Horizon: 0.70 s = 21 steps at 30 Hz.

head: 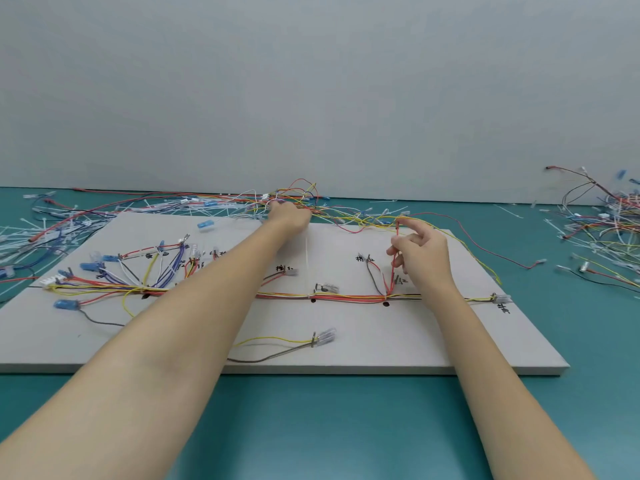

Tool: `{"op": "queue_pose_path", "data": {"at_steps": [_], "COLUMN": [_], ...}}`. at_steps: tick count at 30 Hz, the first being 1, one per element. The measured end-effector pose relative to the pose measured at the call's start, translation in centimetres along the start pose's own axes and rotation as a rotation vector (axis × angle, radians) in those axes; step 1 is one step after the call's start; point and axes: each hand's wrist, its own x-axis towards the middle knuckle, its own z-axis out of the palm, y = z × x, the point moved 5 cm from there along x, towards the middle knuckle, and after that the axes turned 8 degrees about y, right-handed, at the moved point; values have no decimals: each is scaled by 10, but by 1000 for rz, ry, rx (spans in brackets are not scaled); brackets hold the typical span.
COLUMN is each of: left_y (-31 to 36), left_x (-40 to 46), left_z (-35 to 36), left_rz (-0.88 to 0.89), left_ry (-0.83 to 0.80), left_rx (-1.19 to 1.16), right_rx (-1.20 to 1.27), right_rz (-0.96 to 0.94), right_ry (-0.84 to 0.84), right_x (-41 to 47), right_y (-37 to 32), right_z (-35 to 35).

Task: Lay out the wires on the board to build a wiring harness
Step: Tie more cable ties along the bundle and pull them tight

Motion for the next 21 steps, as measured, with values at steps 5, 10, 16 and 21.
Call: {"op": "queue_pose_path", "data": {"at_steps": [5,10,16,21], "left_y": [-2,-7,-4,2], "left_x": [-3,-13,-26,-28], "left_z": [2,-6,-29,-31], "left_rz": [87,108,99,145], "left_ry": [1,223,391,303], "left_rx": [-62,-41,-48,-17], "right_rx": [-309,-592,-331,-67], "right_rz": [52,53,165,142], "right_ry": [5,98,-25,-151], "right_x": [11,15,13,0], "right_y": [15,22,21,1], "right_z": [-7,-21,-18,-7]}}
